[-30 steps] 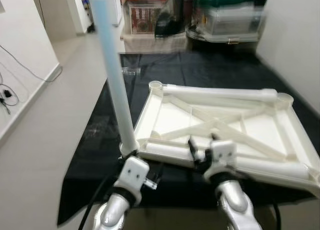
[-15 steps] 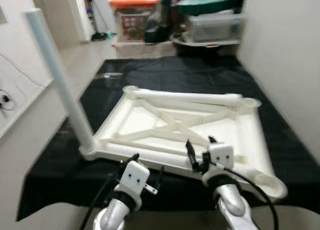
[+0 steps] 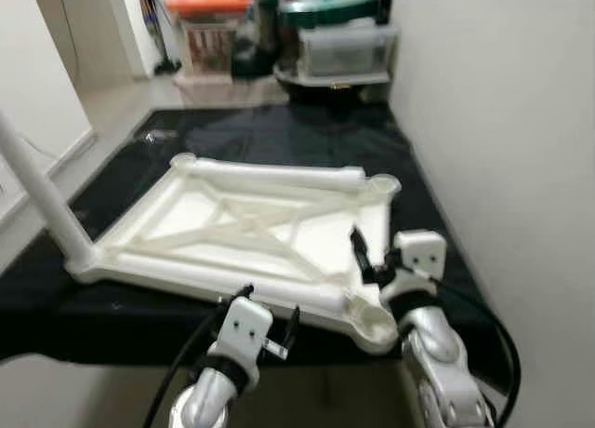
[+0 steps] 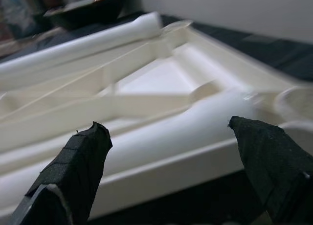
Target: Building children table
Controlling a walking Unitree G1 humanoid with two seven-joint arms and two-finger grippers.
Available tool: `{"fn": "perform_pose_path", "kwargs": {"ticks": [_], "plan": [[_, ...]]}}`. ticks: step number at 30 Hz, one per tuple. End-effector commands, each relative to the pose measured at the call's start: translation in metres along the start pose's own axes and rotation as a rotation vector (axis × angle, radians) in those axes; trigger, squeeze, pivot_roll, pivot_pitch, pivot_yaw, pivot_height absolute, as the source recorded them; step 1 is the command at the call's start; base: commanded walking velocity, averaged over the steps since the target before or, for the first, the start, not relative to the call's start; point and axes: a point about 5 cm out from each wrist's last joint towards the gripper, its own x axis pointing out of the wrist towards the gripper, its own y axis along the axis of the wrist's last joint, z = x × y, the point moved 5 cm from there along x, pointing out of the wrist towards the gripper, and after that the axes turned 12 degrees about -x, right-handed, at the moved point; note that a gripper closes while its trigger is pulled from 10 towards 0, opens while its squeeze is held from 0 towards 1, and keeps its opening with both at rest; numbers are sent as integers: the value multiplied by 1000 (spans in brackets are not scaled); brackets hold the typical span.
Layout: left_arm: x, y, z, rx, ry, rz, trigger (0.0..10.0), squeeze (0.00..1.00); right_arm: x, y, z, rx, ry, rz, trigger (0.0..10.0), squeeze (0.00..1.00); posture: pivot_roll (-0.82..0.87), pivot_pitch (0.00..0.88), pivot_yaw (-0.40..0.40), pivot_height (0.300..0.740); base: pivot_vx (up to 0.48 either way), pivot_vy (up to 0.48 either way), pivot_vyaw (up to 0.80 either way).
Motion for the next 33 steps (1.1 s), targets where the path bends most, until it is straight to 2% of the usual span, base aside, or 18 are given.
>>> {"fn": "perform_pose_path", "kwargs": {"ticks": [1,4,5,6,8,9,11,12,15,20,21,22,24,25,26,28,31,33], "plan": [[-4,-5,-8,6,23,-26,10000,0,4,-3,-11,80,74,-24,10000,0,40,72,-11,740,0,0,0],[-4,-5,-7,5,24,-26,10000,0,3,-5,-13,129,119,-42,10000,0,39,73,-11,740,0,0,0],[-4,-5,-7,4,24,-24,10000,0,0,-4,-15,210,201,-54,10000,0,40,75,-13,740,0,0,0],[-4,-5,-7,4,24,-24,10000,0,0,-4,-15,210,201,-54,10000,0,40,75,-13,740,0,0,0],[-5,-5,-8,-2,28,-24,10000,0,-6,-6,-19,298,307,-96,10000,0,39,75,-12,740,0,0,0],[-5,-5,-8,-2,28,-24,10000,0,-6,-6,-19,298,307,-96,10000,0,39,75,-12,740,0,0,0],[-7,-5,-10,-5,32,-25,10000,0,-15,-10,-18,355,415,-152,10000,0,39,78,-11,740,0,0,0],[-7,-5,-10,-5,32,-25,10000,0,-15,-10,-18,355,415,-152,10000,0,39,78,-11,740,0,0,0],[-10,-7,-14,-4,38,-36,10000,0,-24,-18,-13,412,515,-265,10000,0,41,81,-10,740,0,0,0],[-12,-8,-15,-8,35,-43,10000,0,-24,-20,-10,449,543,-322,10000,0,40,83,-10,740,0,0,0],[-13,-8,-15,-10,33,-45,10000,0,-22,-26,-7,464,526,-378,10000,0,43,84,-11,740,0,0,0],[-13,-8,-15,-10,33,-45,10000,0,-22,-26,-7,464,526,-378,10000,0,43,84,-11,740,0,0,0],[-16,-8,-14,-12,29,-47,10000,0,-13,-49,7,508,401,-537,10000,0,50,88,-18,740,0,0,0],[-16,-8,-14,-12,29,-47,10000,0,-13,-49,7,508,401,-537,10000,0,50,88,-18,740,0,0,0],[-17,-8,-13,-12,28,-48,10000,0,-12,-54,9,527,381,-582,10000,0,50,91,-22,740,0,0,0],[-17,-8,-13,-12,27,-49,10000,0,-11,-54,9,556,377,-597,10000,0,50,91,-22,740,0,0,0],[-19,-8,-12,-16,29,-51,10000,0,-13,-39,2,625,477,-587,10000,0,46,96,-25,740,0,0,0],[-19,-9,-11,-17,28,-53,10000,0,-17,-34,-1,634,521,-584,10000,0,44,97,-25,740,0,0,0]]}}
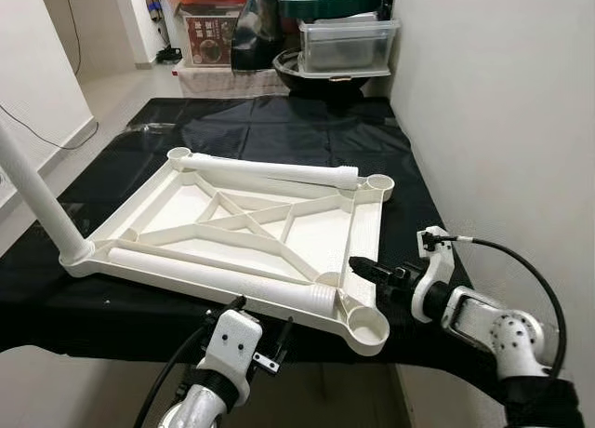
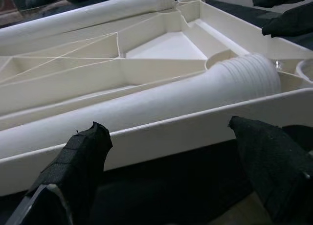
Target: Building children table
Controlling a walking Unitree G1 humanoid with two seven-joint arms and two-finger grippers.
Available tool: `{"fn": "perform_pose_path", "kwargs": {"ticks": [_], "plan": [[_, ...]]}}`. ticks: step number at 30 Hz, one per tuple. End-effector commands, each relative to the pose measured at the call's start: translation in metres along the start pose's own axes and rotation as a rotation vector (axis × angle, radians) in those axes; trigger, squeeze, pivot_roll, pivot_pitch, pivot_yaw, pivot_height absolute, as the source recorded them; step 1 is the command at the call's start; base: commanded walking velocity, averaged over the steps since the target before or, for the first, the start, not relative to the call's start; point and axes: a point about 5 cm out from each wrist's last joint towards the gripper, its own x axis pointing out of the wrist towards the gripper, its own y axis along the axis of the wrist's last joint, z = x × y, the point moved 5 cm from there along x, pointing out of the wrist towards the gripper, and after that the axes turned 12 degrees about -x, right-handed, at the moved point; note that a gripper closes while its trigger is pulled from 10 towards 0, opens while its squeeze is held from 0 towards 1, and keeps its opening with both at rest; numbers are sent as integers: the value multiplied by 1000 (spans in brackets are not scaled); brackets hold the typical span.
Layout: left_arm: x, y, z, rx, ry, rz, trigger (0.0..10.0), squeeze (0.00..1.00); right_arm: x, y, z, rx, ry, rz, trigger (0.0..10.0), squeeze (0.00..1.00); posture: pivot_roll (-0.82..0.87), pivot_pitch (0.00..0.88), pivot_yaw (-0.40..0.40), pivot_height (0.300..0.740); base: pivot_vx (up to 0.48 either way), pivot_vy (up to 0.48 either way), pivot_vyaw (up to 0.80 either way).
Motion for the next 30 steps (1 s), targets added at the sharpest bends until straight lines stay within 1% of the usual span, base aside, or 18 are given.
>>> {"fn": "perform_pose_path", "kwargs": {"ticks": [1,2,3,4,5,6,7,8,11,14,17,18,20,21,24,26,28,30], "plan": [[-2,0,1,0,-3,-7,10000,0,-1,-7,-7,17,49,-37,10000,0,44,97,-25,740,0,0,0],[-2,-1,1,-2,-5,-9,10000,0,-5,-5,-14,16,102,-37,10000,0,43,98,-24,740,0,0,0],[-2,-1,1,-2,-5,-9,10000,0,-5,-5,-14,16,102,-37,10000,0,43,98,-24,740,0,0,0],[-2,-1,2,-4,-7,-10,10000,0,-8,-3,-20,18,145,-36,10000,0,43,98,-24,740,0,0,0],[-1,-1,2,-6,-8,-12,10000,0,-13,3,-31,25,216,-15,10000,0,40,99,-24,740,0,0,0],[-1,-1,2,-6,-8,-12,10000,0,-13,3,-31,25,216,-15,10000,0,40,99,-24,740,0,0,0],[-1,-2,2,-6,-9,-13,10000,0,-18,6,-39,25,272,-12,10000,0,37,100,-24,740,0,0,0],[-1,-2,3,-7,-10,-14,10000,0,-21,7,-43,33,301,-18,10000,0,36,100,-24,740,0,0,0],[-1,-1,3,-7,-11,-15,10000,0,-22,8,-46,39,316,-24,10000,0,36,100,-24,740,0,0,0],[0,0,2,-6,-10,-12,10000,0,-20,-8,-46,62,289,-107,10000,0,33,105,-25,740,0,0,0],[0,0,2,-6,-9,-11,10000,0,-19,-11,-45,67,282,-124,10000,0,33,105,-25,740,0,0,0],[0,1,2,-5,-8,-7,10000,0,-15,-14,-42,78,249,-140,10000,0,37,107,-25,740,0,0,0],[0,1,2,-5,-8,-7,10000,0,-15,-14,-42,78,249,-140,10000,0,37,107,-25,740,0,0,0],[0,2,1,-5,-6,-4,10000,0,-12,-16,-39,91,225,-150,10000,0,39,109,-27,740,0,0,0],[0,2,1,-4,-4,-2,10000,0,-11,-17,-36,106,207,-161,10000,0,38,109,-27,740,0,0,0],[0,3,1,-5,-3,-1,10000,0,-12,-18,-38,125,216,-175,10000,0,36,111,-28,740,0,0,0],[0,3,1,-6,-4,-2,10000,0,-14,-20,-44,126,246,-188,10000,0,33,112,-28,740,0,0,0],[0,3,1,-6,-4,-3,10000,0,-13,-22,-47,133,256,-196,10000,0,33,114,-27,740,0,0,0]]}}
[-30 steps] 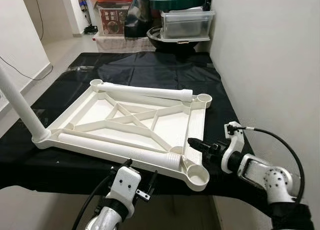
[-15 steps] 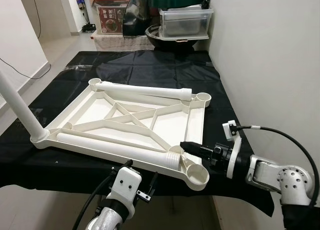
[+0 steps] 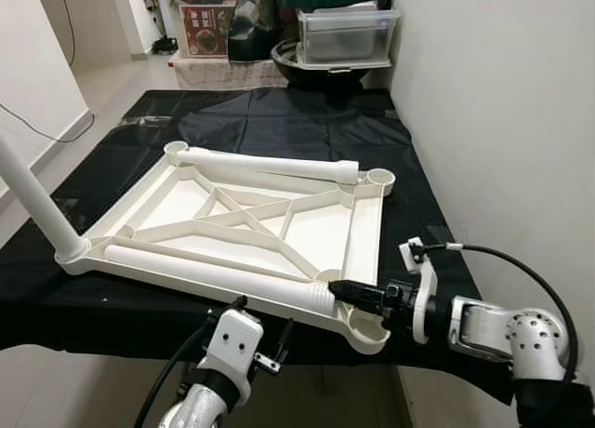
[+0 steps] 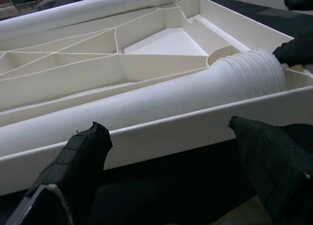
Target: Building children table
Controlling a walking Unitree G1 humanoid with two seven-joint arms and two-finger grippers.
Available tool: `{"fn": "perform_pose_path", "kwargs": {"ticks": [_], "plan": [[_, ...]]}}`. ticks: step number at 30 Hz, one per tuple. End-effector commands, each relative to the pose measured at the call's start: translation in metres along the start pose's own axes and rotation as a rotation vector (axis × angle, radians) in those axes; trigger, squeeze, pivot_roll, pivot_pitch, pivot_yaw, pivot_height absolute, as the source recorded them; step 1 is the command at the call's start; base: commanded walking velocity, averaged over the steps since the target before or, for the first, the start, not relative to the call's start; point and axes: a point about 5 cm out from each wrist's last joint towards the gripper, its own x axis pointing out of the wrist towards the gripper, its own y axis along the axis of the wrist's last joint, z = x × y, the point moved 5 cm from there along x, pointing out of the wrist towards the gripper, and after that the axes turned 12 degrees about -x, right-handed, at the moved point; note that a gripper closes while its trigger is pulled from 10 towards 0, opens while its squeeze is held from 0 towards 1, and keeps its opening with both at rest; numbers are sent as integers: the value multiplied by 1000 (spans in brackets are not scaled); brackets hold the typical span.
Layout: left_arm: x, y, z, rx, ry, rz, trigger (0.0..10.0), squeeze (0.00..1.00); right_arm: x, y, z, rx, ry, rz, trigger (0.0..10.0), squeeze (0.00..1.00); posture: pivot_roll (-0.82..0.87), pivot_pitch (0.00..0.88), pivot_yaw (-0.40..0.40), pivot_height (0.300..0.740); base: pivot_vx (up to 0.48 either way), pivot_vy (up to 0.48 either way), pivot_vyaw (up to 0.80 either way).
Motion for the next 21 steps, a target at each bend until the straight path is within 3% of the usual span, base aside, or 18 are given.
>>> {"fn": "perform_pose_path", "kwargs": {"ticks": [1,10,13,18,21], "plan": [[-1,-2,-1,-1,2,-14,10000,0,3,-7,-6,13,22,-22,10000,0,34,114,-28,740,0,0,0],[-1,-2,0,-2,5,-16,10000,0,25,-13,-20,38,61,-47,10000,0,38,118,-32,740,0,0,0],[-1,-2,0,-2,5,-16,10000,0,25,-13,-20,38,61,-47,10000,0,38,118,-32,740,0,0,0],[-1,-2,0,-3,4,-17,10000,0,38,-5,-24,53,61,-17,10000,0,40,118,-35,740,0,0,0],[0,-2,0,-4,5,-16,10000,0,41,4,-34,66,123,19,10000,0,39,119,-35,740,0,0,0]]}}
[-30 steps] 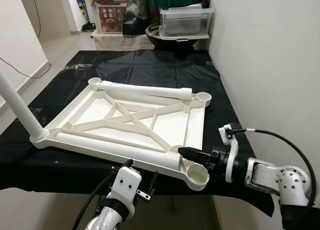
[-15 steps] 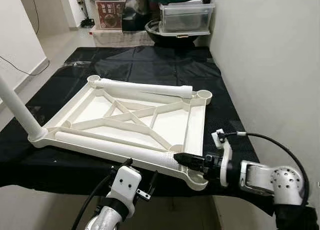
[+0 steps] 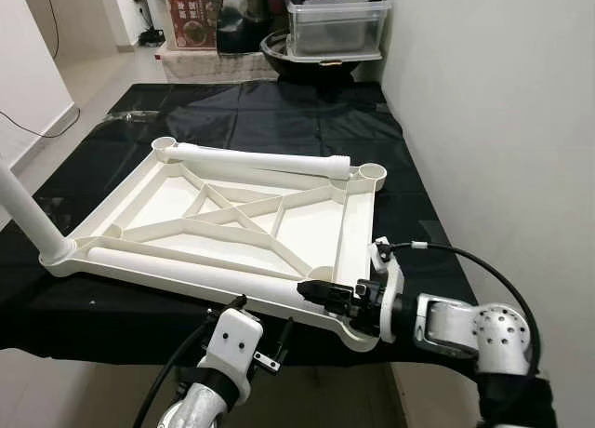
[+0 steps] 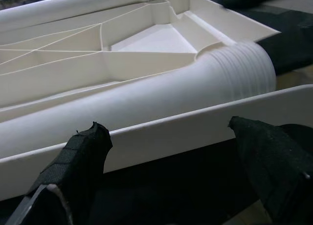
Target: Building children table
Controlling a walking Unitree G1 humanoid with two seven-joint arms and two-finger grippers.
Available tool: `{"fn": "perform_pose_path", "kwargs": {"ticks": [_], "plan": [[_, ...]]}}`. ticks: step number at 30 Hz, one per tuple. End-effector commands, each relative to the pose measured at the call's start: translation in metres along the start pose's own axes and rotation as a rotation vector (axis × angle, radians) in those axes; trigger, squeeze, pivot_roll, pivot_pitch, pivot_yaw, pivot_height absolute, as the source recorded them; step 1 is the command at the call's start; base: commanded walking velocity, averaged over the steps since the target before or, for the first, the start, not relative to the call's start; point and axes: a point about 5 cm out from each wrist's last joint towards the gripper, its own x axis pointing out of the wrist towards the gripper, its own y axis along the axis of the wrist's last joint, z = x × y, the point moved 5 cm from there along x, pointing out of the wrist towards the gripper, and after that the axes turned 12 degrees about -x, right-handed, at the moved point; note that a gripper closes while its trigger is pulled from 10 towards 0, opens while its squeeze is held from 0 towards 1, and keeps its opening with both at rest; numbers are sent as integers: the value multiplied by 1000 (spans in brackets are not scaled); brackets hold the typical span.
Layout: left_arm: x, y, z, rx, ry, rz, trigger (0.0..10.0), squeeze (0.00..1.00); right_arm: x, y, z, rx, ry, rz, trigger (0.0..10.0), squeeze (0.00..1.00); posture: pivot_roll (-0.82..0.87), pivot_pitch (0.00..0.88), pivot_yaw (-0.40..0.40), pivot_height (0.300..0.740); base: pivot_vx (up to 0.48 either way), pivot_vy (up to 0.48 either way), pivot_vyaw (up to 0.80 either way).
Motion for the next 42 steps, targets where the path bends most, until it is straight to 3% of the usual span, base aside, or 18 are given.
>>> {"fn": "perform_pose_path", "kwargs": {"ticks": [1,13,14,26,27,29,30,32,33,34,36,37,42], "plan": [[-1,-2,0,-2,4,-13,10000,0,3,5,-12,3,72,19,10000,0,39,119,-35,740,0,0,0],[0,-2,-1,1,4,-13,10000,0,-2,30,-37,-16,219,129,10000,0,39,117,-36,740,0,0,0],[0,-2,-1,2,4,-12,10000,0,-2,29,-39,-34,229,119,0,0,39,115,-35,740,0,0,0],[0,-1,-1,3,5,-6,10000,0,6,20,-40,-101,209,30,0,0,44,102,-37,740,0,0,0],[0,-1,-1,3,5,-7,10000,0,7,18,-40,-117,202,12,2039,0,44,100,-37,740,0,0,0],[0,-1,-1,3,5,-7,10000,0,7,18,-40,-117,202,12,2039,0,44,100,-37,740,0,0,0],[0,-2,-1,4,5,-8,10000,0,9,14,-40,-139,191,-13,9255,0,46,100,-38,740,0,0,0],[0,-2,-1,4,5,-8,10000,0,9,14,-40,-139,191,-13,9255,0,46,100,-38,740,0,0,0],[0,-2,0,3,4,-9,10000,0,9,13,-40,-149,191,-20,10000,0,45,98,-38,740,0,0,0],[0,-2,0,3,4,-9,10000,0,10,13,-40,-155,189,-18,3882,0,44,94,-37,740,0,0,0],[0,-2,0,3,3,-9,10000,0,10,12,-40,-159,189,-15,3882,0,44,94,-37,740,0,0,0],[0,-3,0,3,3,-9,10000,0,10,15,-40,-162,187,-1,0,0,45,92,-37,740,0,0,0],[0,-2,-1,1,6,-8,10000,0,6,26,-38,-154,185,50,0,0,48,87,-38,740,0,0,0]]}}
